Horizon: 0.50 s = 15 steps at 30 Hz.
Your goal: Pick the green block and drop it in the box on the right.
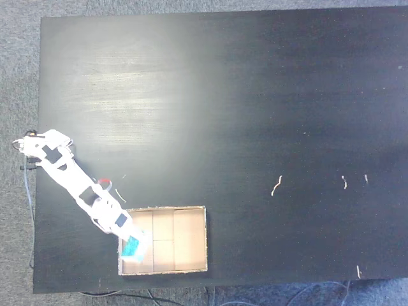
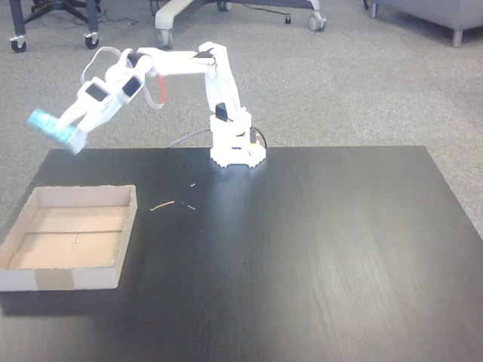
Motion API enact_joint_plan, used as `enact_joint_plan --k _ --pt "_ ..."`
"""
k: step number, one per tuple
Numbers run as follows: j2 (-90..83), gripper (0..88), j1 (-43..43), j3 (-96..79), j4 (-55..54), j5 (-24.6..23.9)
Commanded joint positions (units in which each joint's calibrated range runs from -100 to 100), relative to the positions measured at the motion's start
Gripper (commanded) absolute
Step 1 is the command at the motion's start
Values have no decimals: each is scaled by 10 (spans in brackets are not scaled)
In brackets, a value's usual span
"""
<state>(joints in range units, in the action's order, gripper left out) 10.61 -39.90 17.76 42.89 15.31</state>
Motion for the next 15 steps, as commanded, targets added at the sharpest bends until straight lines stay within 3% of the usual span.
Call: enact_joint_plan --k 1,5,10,11,13,15 --pt "108 279 -26 63 -52 19" --pt "269 285 -29 181 -32 26" --pt "342 295 -4 220 -15 32" --pt "344 336 -4 231 -9 33" --pt "345 504 -5 236 7 38" --pt "341 539 -5 234 13 35"
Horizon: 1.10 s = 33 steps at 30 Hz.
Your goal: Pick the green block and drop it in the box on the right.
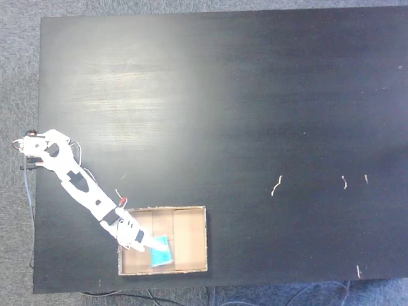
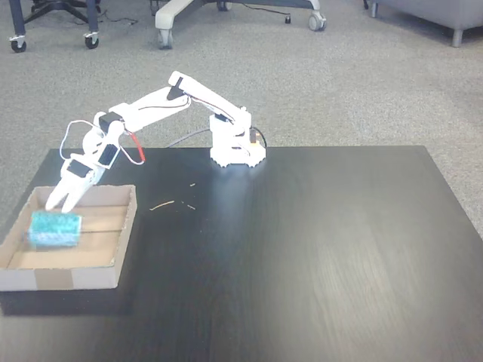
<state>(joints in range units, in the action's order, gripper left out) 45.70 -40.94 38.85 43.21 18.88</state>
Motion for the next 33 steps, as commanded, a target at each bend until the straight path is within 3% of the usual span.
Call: enact_joint_plan --k 1,4,7,9,10,11,14,16,17,19,23,26,33 --pt "-18 541 6 19 10 -5" --pt "-130 535 9 -70 9 -23" --pt "-399 513 34 -244 10 -68" --pt "-614 471 102 -378 33 -96" --pt "-725 515 167 -451 39 -74" --pt "-828 497 239 -528 39 -46" --pt "-1093 316 412 -761 47 -51" --pt "-1220 43 434 -887 51 -79" --pt "-1281 1 435 -961 38 -98" --pt "-1403 1 419 -1108 6 -153" --pt "-1438 18 436 -1293 -54 -213" --pt "-1438 69 439 -1389 -80 -190" --pt "-1438 25 472 -1389 44 -153"
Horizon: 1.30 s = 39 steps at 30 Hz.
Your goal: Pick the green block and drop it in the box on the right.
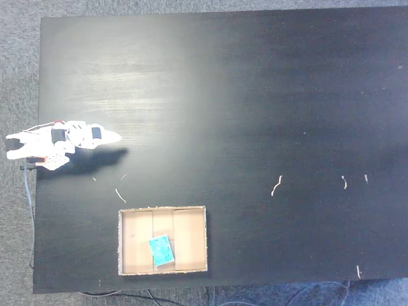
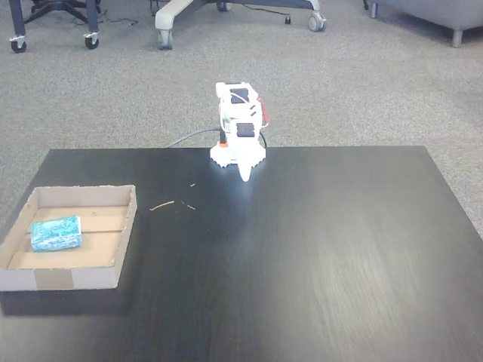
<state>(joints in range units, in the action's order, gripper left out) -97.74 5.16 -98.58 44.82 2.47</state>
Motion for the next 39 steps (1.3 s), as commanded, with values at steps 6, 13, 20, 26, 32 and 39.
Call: enact_joint_plan --k 6,13,20,26,32,39 --pt "-3 1 -14 -14 29 0" --pt "-3 1 9 -14 27 -14" --pt "-3 1 24 -14 27 -13" --pt "-3 1 24 -14 28 -47" --pt "-3 1 23 -14 27 -33" --pt "-3 1 17 -14 27 -38"
